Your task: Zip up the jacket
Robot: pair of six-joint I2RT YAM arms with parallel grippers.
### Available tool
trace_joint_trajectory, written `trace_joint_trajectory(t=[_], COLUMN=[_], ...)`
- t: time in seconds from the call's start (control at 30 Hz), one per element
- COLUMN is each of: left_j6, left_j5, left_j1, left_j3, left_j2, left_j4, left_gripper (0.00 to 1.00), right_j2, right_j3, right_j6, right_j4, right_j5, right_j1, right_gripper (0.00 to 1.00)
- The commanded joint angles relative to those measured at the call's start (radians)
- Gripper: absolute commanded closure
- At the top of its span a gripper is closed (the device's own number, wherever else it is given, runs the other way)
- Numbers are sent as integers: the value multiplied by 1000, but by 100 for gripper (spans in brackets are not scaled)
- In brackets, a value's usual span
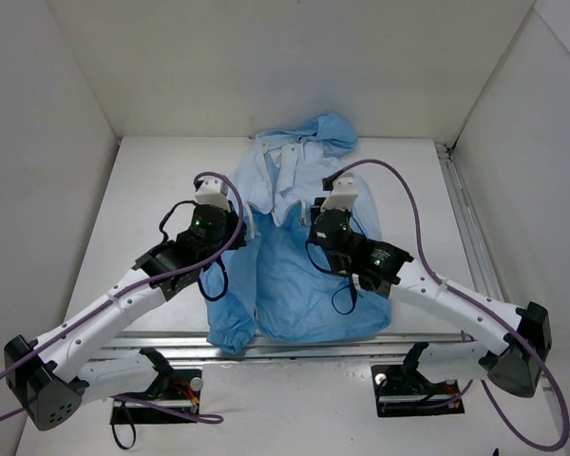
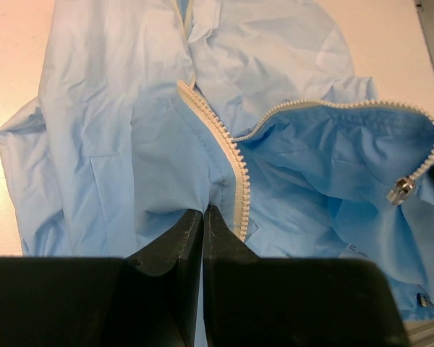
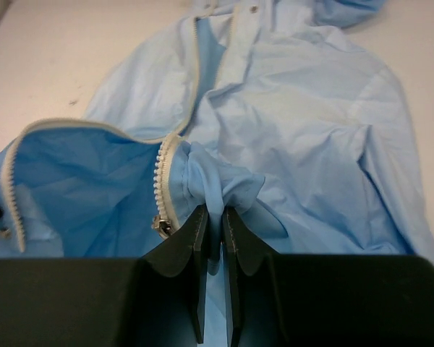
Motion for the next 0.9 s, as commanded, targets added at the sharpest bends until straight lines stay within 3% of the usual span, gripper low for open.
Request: trace_joint_trajectory(t=[0.0, 0.07, 0.1, 0.13, 0.17, 0.2, 0.23, 0.27, 0.3, 0.33, 0.47, 0.87], left_j6=[30, 22, 21, 19, 13, -10, -24, -35, -42, -44, -77, -226], left_j5=[9, 27, 29, 29, 29, 30, 33, 53, 59, 46, 22, -20], left_j1=[-1, -10, -10, -10, -10, -10, -10, -10, -20, -30, -62, -100], left_j3=[80, 68, 63, 59, 62, 68, 75, 98, 111, 127, 112, 131], left_j2=[-15, -27, -27, -27, -25, -22, -9, -2, 17, 25, 34, 64], left_j4=[89, 97, 109, 112, 108, 94, 85, 72, 46, 34, 34, -17], left_gripper=[100, 100, 100, 100, 100, 100, 100, 100, 100, 100, 100, 100], right_j2=[65, 69, 69, 69, 75, 72, 55, 47, 38, 23, -10, -36], right_j3=[174, 158, 152, 161, 162, 155, 110, 96, 95, 96, 56, 6], right_j6=[144, -46, -82, -32, 104, 109, 61, 85, 112, 161, 175, 283], right_j4=[-151, -31, 20, -45, -108, -133, -38, -8, -50, -76, -61, -73], right_j5=[304, -204, -221, 9, 141, -37, -215, -255, -81, -41, -146, -80], right_j1=[14, -82, -96, 3, 36, 33, -33, -42, 31, 53, 71, 106], right_gripper=[100, 100, 100, 100, 100, 100, 100, 100, 100, 100, 100, 100])
